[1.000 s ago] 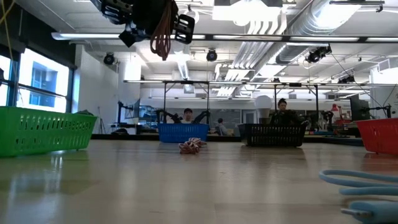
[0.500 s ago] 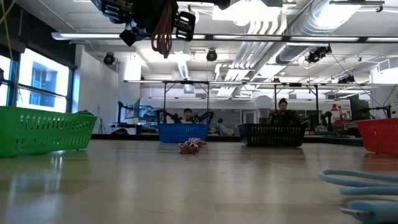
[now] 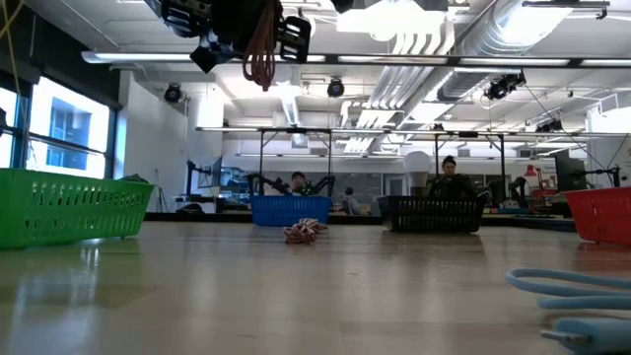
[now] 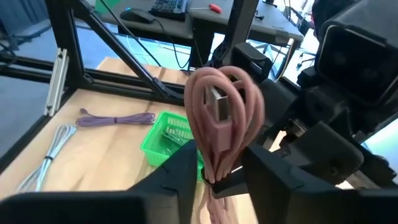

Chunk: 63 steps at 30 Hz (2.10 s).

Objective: Pick & Place USB Port
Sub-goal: Put the top pink charger cable into the red bin

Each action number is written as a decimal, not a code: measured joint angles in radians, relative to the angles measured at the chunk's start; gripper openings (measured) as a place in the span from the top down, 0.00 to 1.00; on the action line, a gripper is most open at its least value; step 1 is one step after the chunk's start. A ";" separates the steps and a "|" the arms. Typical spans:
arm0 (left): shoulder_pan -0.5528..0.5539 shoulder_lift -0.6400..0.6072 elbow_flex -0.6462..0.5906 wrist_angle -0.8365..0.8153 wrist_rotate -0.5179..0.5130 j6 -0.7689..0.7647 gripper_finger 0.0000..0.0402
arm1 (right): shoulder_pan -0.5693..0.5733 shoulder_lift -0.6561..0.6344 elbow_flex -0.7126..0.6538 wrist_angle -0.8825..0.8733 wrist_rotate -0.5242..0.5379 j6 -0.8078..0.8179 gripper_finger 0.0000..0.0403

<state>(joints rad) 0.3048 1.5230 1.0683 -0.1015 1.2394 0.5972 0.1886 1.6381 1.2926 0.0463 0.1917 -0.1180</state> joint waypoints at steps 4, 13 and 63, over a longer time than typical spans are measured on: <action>0.000 0.000 0.000 0.002 -0.026 0.000 0.93 | 0.000 0.000 0.000 -0.004 0.004 -0.039 0.93; 0.000 0.000 0.000 0.001 -0.042 0.000 0.93 | 0.008 0.000 0.000 -0.011 0.041 -0.062 0.95; -0.052 0.000 -0.001 0.051 -0.394 -0.315 0.53 | 0.115 -0.011 0.000 -0.121 0.264 -0.062 0.95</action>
<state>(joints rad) 0.2527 1.5234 1.0676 -0.0509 0.8456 0.2818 0.3038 1.6270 1.2926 -0.0746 0.4558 -0.1803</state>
